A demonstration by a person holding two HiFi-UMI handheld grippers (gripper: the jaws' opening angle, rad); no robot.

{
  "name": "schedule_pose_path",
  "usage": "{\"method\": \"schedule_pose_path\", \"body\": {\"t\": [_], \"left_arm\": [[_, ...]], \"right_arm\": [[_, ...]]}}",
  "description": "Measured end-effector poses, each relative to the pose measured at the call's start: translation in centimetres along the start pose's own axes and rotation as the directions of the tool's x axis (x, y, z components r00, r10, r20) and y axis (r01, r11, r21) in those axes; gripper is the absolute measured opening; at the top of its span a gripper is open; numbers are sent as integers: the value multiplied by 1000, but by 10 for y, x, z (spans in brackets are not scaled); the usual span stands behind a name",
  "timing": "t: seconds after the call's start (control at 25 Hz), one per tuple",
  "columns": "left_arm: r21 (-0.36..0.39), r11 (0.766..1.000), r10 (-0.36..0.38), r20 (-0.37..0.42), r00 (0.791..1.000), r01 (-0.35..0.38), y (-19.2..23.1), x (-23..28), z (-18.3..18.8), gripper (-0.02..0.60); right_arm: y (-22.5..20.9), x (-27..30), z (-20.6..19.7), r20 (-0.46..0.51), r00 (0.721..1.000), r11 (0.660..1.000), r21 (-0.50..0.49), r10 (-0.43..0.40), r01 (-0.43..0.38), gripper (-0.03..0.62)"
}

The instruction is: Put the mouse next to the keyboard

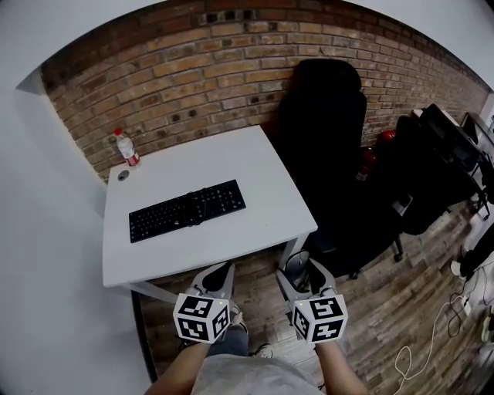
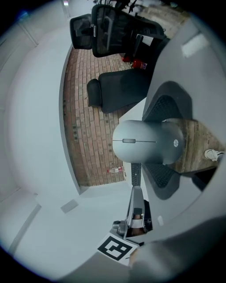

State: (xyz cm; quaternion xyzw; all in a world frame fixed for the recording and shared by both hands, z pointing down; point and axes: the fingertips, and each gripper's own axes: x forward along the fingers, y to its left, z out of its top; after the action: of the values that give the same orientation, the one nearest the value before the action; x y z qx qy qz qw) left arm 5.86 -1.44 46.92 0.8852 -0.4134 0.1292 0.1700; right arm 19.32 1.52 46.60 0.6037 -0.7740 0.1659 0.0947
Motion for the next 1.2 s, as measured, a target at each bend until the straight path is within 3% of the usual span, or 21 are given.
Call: {"method": "schedule_pose_path", "body": {"t": [0.68,1.2], "left_arm": [[-30,999,-17,4,1000,17,110,103,61,-15],[-93,996,7,36,999,-4,197,117,84,-15]], "right_arm": [[-18,147,51,-47,999,1000,-18,-20,20,302],[2,225,89,-76,996,996,-78,-40,34,302]]}}
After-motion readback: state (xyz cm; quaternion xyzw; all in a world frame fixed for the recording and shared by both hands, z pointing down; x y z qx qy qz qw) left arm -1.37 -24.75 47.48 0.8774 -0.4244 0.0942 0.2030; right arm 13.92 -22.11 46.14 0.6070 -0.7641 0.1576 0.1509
